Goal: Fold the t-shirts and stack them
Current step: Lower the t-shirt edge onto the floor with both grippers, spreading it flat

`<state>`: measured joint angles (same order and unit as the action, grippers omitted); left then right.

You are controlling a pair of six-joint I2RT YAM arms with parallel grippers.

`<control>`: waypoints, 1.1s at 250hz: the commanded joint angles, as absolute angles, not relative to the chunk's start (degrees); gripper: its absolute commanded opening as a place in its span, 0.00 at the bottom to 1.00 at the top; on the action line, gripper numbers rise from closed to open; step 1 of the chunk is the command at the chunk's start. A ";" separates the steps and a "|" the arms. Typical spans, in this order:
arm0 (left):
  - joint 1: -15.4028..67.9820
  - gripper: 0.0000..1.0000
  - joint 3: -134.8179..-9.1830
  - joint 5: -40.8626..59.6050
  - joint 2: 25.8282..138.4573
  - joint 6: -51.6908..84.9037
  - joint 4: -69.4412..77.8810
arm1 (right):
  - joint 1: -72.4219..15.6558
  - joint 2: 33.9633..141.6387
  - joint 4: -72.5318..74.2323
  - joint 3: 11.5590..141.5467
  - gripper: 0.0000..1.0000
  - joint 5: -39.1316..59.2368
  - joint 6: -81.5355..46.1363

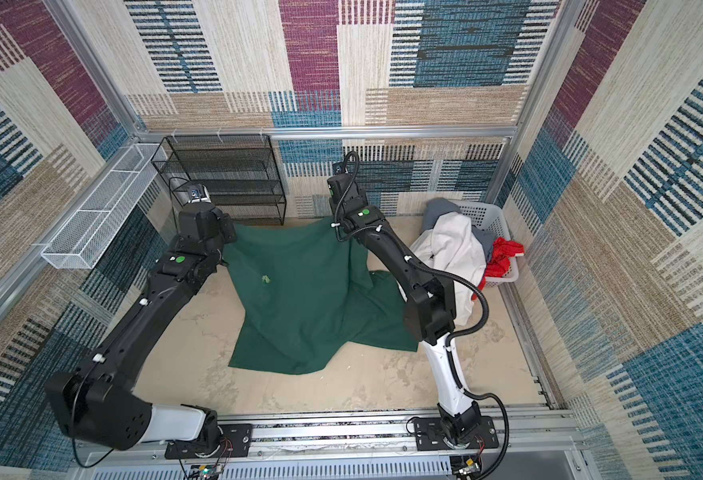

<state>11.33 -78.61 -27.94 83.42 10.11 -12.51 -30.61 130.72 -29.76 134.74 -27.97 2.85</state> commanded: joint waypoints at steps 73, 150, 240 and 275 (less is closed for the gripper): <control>7.38 0.00 -89.27 -23.47 103.60 12.57 -10.31 | -27.32 145.11 -29.28 148.06 0.62 -20.10 4.30; 7.29 0.00 -93.84 -21.37 107.52 11.43 -12.56 | -24.61 125.24 -33.93 121.76 0.99 -13.34 -1.76; 7.21 0.00 -93.21 -20.04 107.93 11.60 -12.29 | -24.68 107.68 -24.26 84.14 0.84 4.03 -4.04; 7.12 0.00 -93.13 -19.51 108.02 11.87 -12.27 | -24.65 111.71 -23.93 84.71 0.74 8.14 -4.31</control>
<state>7.25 -93.06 -20.60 107.81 11.60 -12.29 -24.64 109.38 -27.03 84.36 2.48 -3.14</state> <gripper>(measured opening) 0.061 0.769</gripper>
